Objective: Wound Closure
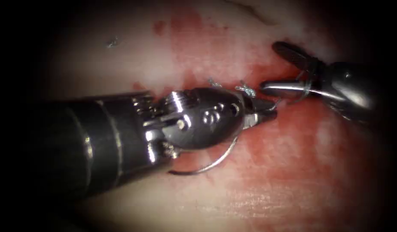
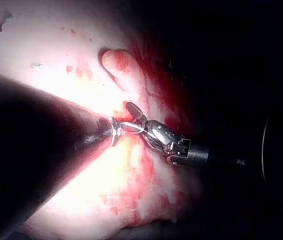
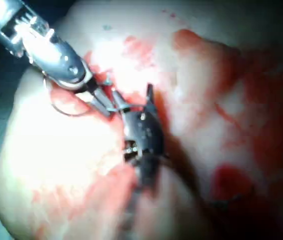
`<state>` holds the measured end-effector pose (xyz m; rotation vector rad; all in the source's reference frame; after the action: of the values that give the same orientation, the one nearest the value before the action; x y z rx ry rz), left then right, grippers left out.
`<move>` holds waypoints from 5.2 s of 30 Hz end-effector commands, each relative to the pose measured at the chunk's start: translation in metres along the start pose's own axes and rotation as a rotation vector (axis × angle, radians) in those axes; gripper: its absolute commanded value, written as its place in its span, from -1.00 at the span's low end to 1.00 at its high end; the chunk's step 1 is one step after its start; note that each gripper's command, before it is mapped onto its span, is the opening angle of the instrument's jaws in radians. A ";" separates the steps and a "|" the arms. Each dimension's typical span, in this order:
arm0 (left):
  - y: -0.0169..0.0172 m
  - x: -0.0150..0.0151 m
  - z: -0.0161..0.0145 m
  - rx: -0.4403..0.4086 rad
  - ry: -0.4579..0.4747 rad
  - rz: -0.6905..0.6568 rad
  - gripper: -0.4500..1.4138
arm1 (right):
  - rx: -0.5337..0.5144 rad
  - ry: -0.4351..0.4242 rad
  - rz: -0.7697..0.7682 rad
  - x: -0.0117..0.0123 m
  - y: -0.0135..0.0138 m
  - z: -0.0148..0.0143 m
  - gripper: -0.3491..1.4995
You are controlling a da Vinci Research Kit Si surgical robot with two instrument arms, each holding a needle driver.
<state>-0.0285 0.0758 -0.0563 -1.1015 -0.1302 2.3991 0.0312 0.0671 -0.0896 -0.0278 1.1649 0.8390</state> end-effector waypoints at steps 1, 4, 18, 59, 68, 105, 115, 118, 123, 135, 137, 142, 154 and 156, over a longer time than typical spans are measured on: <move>-0.0003 0.0003 0.0006 0.001 0.002 0.001 -0.89 | -0.001 0.003 0.001 -0.0002 -0.0002 0.0009 0.67; -0.0003 0.0003 0.0006 0.001 0.002 0.002 -0.89 | -0.003 0.000 0.000 -0.0003 -0.0001 0.0010 0.65; 0.0000 -0.0001 0.0011 -0.003 0.003 0.007 -0.89 | -0.019 -0.069 0.016 -0.0020 -0.0003 0.0022 0.31; 0.0001 -0.0011 0.0015 -0.001 0.001 0.011 -0.89 | -0.016 -0.206 0.067 -0.0061 -0.0011 0.0014 -0.07; 0.0000 -0.0017 0.0010 -0.007 0.003 0.004 -0.89 | 0.000 -0.036 0.094 -0.0006 -0.0002 -0.0012 0.69; -0.0032 0.0030 -0.0035 -0.022 0.198 -0.213 -0.89 | 0.386 -0.125 -0.048 0.0003 -0.0048 -0.0085 0.80; -0.0074 0.0032 -0.0005 0.046 0.275 -0.287 -0.41 | 0.392 -0.209 -0.030 -0.0015 -0.0060 -0.0077 0.73; -0.0086 0.0031 -0.0001 0.060 0.296 -0.264 0.09 | 0.389 -0.223 -0.038 -0.0022 -0.0066 -0.0070 0.74; -0.0093 0.0029 -0.0001 0.045 0.303 -0.285 0.31 | 0.397 -0.237 -0.040 -0.0029 -0.0073 -0.0064 0.76; -0.0092 -0.0003 -0.0092 -0.019 0.226 -0.238 0.32 | 0.400 -0.242 -0.043 -0.0031 -0.0074 -0.0063 0.76; -0.0086 -0.0012 -0.0106 -0.016 0.208 -0.196 0.32 | 0.400 -0.242 -0.043 -0.0031 -0.0074 -0.0062 0.74; -0.0012 -0.0034 -0.0117 -0.057 -0.010 0.054 0.23 | 0.398 -0.243 -0.037 -0.0031 -0.0074 -0.0061 0.74; 0.0018 -0.0047 -0.0078 -0.028 -0.291 0.287 0.16 | 0.397 -0.242 -0.037 -0.0031 -0.0077 -0.0059 0.74; 0.0017 -0.0054 -0.0073 -0.024 -0.334 0.297 0.16 | 0.396 -0.242 -0.037 -0.0031 -0.0078 -0.0059 0.74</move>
<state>-0.0202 0.0705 -0.0578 -0.7407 -0.1150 2.8521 0.0299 0.0575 -0.0931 0.3663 1.0753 0.5518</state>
